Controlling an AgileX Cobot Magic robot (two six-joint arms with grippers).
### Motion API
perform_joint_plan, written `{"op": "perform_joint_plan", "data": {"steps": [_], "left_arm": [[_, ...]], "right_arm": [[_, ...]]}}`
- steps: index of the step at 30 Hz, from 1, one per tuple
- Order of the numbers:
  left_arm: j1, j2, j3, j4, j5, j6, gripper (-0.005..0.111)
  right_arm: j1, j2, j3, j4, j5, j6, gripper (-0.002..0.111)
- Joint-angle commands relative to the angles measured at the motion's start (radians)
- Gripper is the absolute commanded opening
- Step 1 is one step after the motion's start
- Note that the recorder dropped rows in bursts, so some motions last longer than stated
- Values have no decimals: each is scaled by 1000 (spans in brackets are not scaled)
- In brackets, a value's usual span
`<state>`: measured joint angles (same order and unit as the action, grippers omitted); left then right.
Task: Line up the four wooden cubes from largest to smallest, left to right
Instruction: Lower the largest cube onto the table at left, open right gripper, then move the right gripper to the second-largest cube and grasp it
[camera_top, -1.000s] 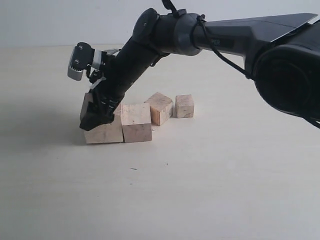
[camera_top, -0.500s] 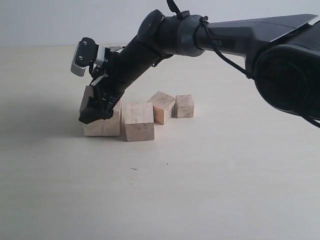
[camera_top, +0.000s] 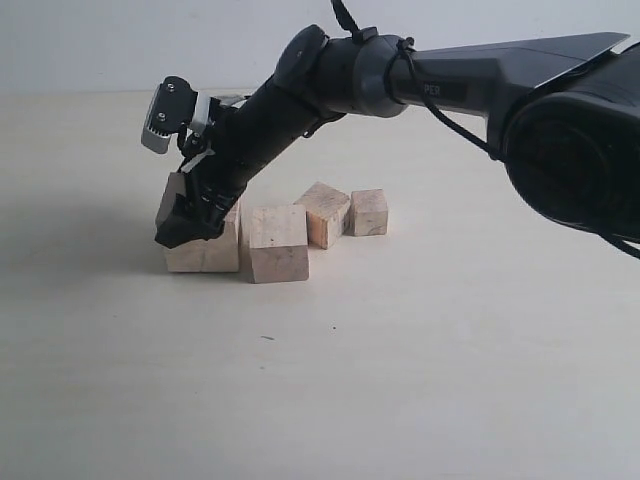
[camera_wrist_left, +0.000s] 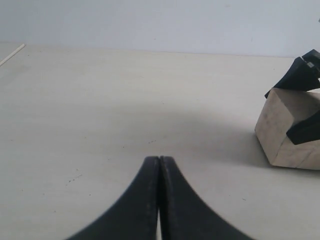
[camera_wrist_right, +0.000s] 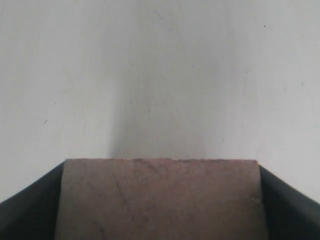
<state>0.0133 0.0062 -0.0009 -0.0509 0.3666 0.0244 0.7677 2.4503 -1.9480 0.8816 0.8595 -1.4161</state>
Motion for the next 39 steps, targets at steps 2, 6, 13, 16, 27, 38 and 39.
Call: {"op": "perform_joint_plan", "data": {"steps": [2,6,13,16,27,38,39], "left_arm": [[-6,-6,1,-8,-14,1,0],[-6,-6,1,-8,-14,1,0],[-6,-6,1,-8,-14,1,0],[-6,-6,1,-8,-14,1,0],[-6,-6,1,-8,-14,1,0],[-6,-6,1,-8,-14,-1,0],[-6,-6,1,-8,-14,-1,0]], "right_arm": [[0,8,-2,8,6,3,65],[0,0,-2,28,6,3,93],[0,-47,-2,50,8,3,97],[0,-86,-2,50,8,39,97],[0,-247,-2,-303,72,288,94],[0,-280,35,-517,289,396,72],[0,-277,50,-536,289,396,73]]}}
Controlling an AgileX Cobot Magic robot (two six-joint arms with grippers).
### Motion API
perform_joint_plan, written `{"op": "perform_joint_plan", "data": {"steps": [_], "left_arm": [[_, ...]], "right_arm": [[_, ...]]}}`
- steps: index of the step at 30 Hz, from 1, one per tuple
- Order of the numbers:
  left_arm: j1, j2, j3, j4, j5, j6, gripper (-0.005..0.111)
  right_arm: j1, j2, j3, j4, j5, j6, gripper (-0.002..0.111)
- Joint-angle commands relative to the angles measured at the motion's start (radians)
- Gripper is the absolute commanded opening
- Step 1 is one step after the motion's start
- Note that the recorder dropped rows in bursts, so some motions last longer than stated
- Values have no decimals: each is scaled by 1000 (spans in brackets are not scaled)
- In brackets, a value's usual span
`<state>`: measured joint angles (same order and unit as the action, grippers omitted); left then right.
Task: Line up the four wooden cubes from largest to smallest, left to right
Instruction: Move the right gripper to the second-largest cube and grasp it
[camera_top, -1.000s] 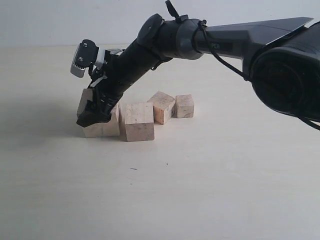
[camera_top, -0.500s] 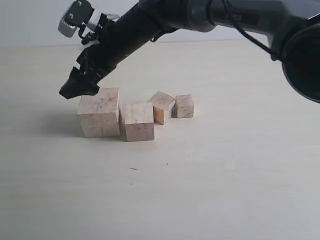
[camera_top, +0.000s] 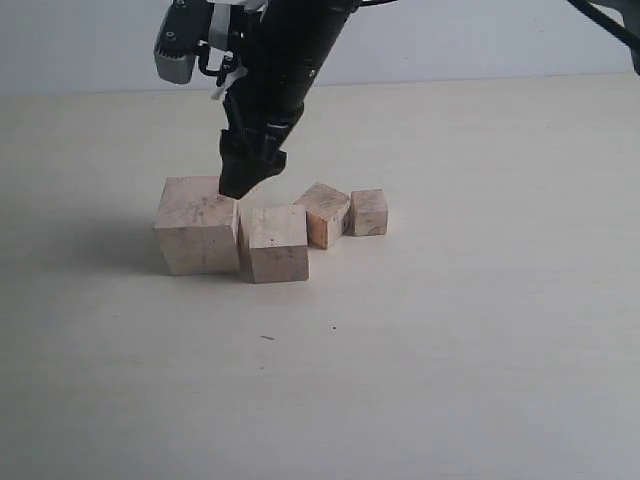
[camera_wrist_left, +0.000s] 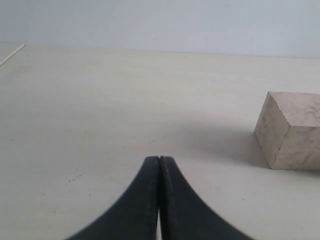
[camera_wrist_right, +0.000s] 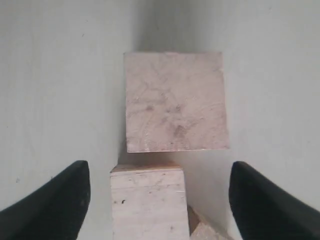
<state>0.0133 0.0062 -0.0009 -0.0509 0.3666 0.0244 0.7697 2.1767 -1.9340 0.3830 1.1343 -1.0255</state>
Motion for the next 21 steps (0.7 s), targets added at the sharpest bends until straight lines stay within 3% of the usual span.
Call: {"op": "perform_joint_plan", "data": {"steps": [1,21], "left_arm": [[-6,-6,1,-8,-14,-1,0],[-6,-6,1,-8,-14,1,0]], "right_arm": [[-2,1,50,-64,15,6,74],[-4,3,324,-99,-304,-54,77]]}}
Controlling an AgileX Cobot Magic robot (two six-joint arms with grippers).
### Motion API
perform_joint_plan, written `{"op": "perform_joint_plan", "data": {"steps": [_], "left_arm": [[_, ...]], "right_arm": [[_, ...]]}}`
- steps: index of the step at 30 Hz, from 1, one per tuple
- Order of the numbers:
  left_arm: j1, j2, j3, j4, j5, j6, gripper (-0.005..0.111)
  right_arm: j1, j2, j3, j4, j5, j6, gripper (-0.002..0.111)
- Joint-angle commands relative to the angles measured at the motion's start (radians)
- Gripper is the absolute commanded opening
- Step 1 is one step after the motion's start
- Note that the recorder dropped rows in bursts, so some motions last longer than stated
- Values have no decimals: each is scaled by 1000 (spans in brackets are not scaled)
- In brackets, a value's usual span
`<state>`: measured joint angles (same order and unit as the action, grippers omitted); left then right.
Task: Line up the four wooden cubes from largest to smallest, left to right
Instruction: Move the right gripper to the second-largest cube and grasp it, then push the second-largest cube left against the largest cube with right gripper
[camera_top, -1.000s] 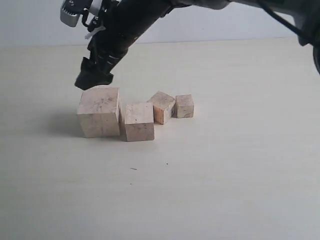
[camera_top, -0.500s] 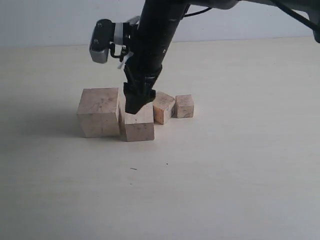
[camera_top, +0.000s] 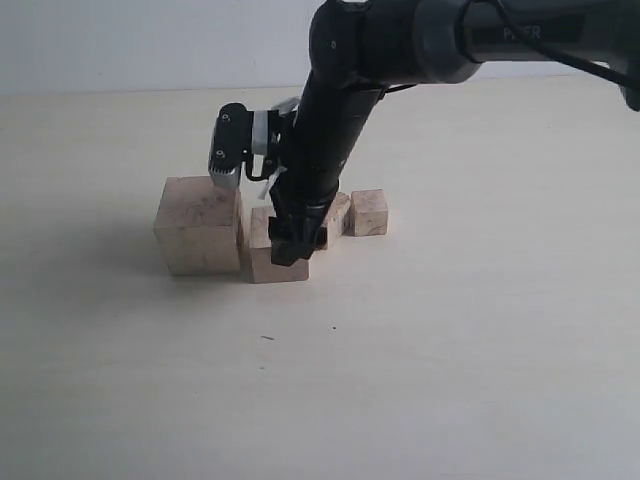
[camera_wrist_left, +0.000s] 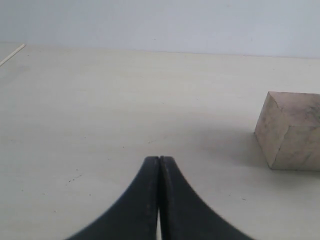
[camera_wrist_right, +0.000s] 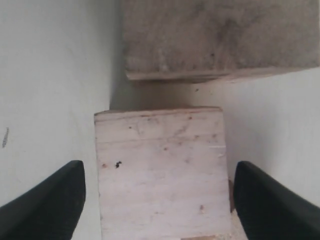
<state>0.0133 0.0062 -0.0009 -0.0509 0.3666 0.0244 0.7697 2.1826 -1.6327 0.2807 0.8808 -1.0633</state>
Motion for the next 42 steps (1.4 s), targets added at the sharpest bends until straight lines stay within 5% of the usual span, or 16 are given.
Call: {"op": "perform_joint_plan", "data": {"steps": [1,5,10,42], "left_arm": [[-6,-6,1,-8,-14,1,0],[-6,-6,1,-8,-14,1,0],[-6,-6,1,-8,-14,1,0],[-6,-6,1,-8,-14,1,0]], "right_arm": [[-4,-3,22,3,-51,-17,77],[-4,-3,22,10,-51,-17,58],[-4,-3,22,10,-42,-17,0],[-49,-32,20,159,-117,-253,0]]}}
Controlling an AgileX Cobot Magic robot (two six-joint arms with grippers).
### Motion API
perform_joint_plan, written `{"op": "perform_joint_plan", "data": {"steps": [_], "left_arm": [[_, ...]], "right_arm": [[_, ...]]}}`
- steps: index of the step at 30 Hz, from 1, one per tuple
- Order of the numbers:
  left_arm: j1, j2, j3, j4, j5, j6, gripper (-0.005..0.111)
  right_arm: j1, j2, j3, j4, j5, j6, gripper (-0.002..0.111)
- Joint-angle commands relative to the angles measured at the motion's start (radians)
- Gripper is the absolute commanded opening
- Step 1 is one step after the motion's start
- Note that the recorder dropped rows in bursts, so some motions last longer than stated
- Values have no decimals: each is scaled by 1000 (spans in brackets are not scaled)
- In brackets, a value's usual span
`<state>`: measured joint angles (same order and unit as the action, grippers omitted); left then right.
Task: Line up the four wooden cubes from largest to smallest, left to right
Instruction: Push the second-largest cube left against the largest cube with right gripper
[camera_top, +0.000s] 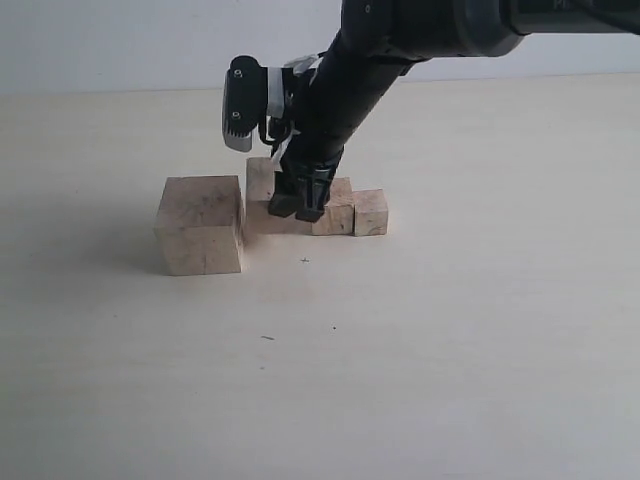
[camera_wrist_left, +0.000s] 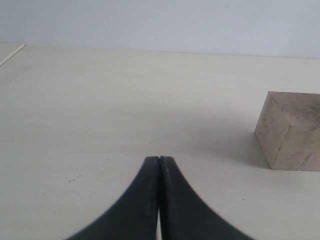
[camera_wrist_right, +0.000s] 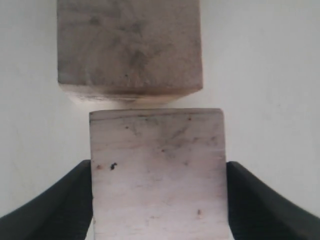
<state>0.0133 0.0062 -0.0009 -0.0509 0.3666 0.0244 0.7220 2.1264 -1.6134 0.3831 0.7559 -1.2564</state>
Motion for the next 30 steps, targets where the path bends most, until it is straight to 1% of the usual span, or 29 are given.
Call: {"op": "perform_joint_plan", "data": {"steps": [1,22,30], "left_arm": [[-6,-6,1,-8,-14,1,0],[-6,-6,1,-8,-14,1,0],[-6,-6,1,-8,-14,1,0]], "right_arm": [[-1,31,0,56,11,-60,0],[-1,74,0,152,34,-152,0],[-1,74,0,171,2,-157,0]]}}
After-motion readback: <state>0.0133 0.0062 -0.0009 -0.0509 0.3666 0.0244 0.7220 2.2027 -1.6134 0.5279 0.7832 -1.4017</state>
